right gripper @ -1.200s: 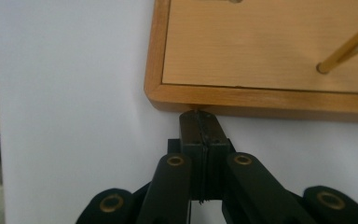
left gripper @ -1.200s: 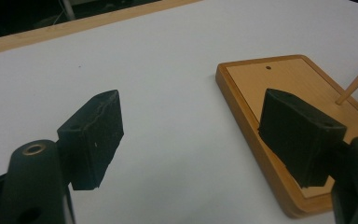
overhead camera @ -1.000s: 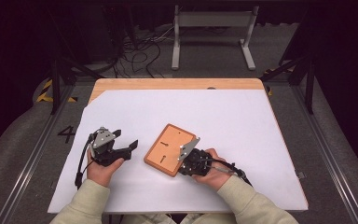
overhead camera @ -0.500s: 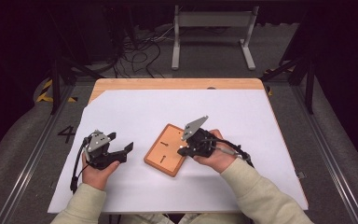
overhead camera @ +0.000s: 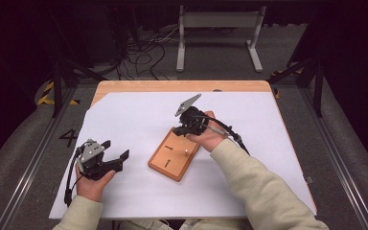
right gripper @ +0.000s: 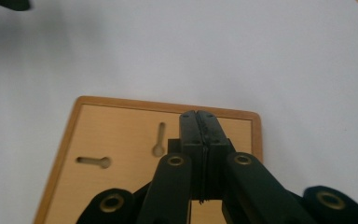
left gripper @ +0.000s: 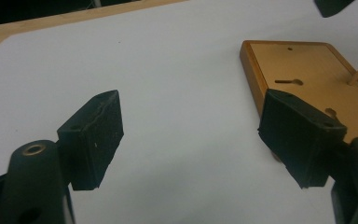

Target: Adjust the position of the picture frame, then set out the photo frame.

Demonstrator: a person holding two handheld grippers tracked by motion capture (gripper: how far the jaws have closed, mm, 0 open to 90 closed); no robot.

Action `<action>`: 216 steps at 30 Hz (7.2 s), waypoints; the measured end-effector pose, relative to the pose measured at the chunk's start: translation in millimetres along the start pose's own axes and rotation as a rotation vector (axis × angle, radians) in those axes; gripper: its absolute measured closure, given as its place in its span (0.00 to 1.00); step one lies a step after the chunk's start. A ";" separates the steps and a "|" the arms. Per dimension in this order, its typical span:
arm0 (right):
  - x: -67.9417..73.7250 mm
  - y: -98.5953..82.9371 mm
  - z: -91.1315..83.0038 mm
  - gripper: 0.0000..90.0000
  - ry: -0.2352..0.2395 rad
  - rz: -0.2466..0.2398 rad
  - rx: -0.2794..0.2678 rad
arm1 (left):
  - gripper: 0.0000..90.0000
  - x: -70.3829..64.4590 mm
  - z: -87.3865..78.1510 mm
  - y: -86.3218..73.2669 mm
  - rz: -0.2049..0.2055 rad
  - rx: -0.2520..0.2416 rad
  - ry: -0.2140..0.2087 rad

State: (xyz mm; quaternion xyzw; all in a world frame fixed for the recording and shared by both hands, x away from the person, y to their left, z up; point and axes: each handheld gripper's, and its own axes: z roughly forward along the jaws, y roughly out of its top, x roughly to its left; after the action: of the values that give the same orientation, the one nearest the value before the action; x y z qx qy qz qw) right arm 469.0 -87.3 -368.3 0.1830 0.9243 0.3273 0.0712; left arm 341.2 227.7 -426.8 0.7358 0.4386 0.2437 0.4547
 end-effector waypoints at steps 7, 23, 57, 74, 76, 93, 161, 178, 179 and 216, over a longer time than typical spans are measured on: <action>-19.7 11.7 32.4 1.00 -0.024 0.022 0.034 | 0.24 0.6 -7.5 -7.4 -0.005 0.012 0.021; -39.5 25.5 95.9 1.00 -0.069 0.070 0.212 | 0.24 2.1 -5.2 -9.0 -0.005 0.023 0.015; -1.0 -55.6 16.9 1.00 -0.145 0.112 0.227 | 0.88 -15.4 6.9 2.3 0.076 0.104 -0.236; 5.9 -92.2 -44.2 1.00 -0.109 0.182 -0.016 | 1.00 -61.1 13.2 9.5 0.226 0.182 -0.560; 3.9 -94.9 -50.6 1.00 -0.111 0.189 -0.030 | 1.00 -67.5 14.3 8.7 0.250 0.207 -0.598; 0.3 -98.9 -56.1 1.00 -0.111 0.201 -0.048 | 1.00 -102.9 30.0 1.0 0.405 0.405 -0.768; 20.2 -179.1 -110.2 0.66 -0.186 0.229 -0.355 | 0.37 -43.2 45.5 45.4 0.088 -0.039 -0.424; 19.9 -179.8 -108.6 0.68 -0.185 0.233 -0.351 | 0.36 -86.3 73.4 38.7 0.155 0.041 -0.574; 19.9 -179.8 -108.7 0.68 -0.185 0.232 -0.352 | 0.36 -89.0 74.8 37.5 0.161 0.050 -0.582; 21.1 -178.7 -106.8 0.67 -0.184 0.236 -0.345 | 0.91 -122.2 97.9 21.2 0.323 0.192 -0.695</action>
State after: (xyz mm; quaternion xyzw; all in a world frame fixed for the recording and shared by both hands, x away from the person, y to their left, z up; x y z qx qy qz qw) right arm 370.5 -269.5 -398.5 0.3042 0.8164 0.4685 0.1464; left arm 363.7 72.9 -449.0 0.8732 0.1580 0.0062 0.4610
